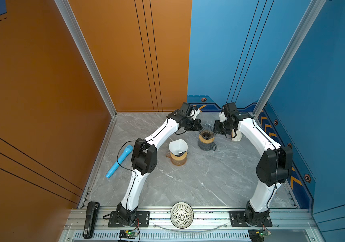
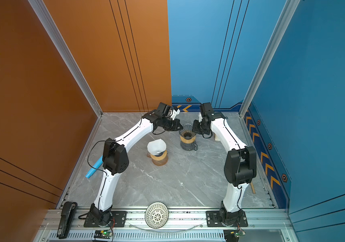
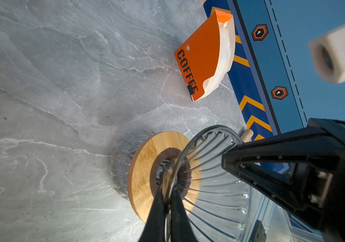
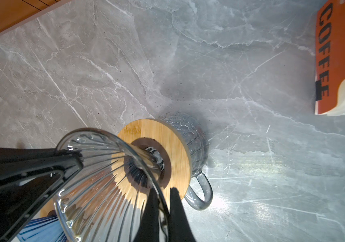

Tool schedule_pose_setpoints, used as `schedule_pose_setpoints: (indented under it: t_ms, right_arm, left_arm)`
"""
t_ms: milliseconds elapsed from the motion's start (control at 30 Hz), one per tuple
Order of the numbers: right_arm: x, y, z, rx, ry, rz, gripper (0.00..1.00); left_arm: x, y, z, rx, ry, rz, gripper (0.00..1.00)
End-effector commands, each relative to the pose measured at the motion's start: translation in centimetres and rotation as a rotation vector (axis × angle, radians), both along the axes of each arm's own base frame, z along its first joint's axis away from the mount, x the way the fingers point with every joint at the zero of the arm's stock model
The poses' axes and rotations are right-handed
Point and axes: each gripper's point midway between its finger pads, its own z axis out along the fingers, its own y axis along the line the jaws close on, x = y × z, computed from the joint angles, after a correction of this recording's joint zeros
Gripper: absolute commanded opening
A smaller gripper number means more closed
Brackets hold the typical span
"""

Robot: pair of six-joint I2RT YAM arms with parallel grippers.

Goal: Place the coffee filter in the dripper
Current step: 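Hold the glass dripper seated on the ring with both grippers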

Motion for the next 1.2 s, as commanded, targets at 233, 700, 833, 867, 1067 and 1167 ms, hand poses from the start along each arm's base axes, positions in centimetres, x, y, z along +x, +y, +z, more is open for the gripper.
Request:
schedule_pose_setpoints:
  t_ms: [233,700,833,867,1067,1167]
  right_arm:
    - [0.9,-1.6,-2.4,-0.127,-0.028,-0.047,0.00]
    - [-0.6,-2.3,-6.1,-0.096,0.086,-0.096,0.00]
    - [-1.0,-2.5,-6.8,-0.107,0.139,-0.097,0.00]
    - [-1.1,-2.5,-6.9,-0.107,0.149,-0.097,0.00]
    - [-1.2,-2.5,-7.2,-0.077,0.178,-0.112,0.00]
    - [-1.2,-2.4,-6.5,-0.062,0.167,-0.111,0.00]
  left_arm:
    - [-2.1,0.5,-4.3,0.072,0.104,-0.044,0.00]
    - [-2.2,0.8,-5.7,0.066,0.155,-0.044,0.00]
    - [-2.1,0.8,-5.8,0.062,0.164,-0.037,0.00]
    - [-2.1,0.8,-5.9,0.061,0.171,-0.033,0.00]
    - [-2.1,0.9,-6.4,0.066,0.195,-0.025,0.00]
    - [-2.0,0.9,-6.2,0.063,0.195,-0.026,0.00]
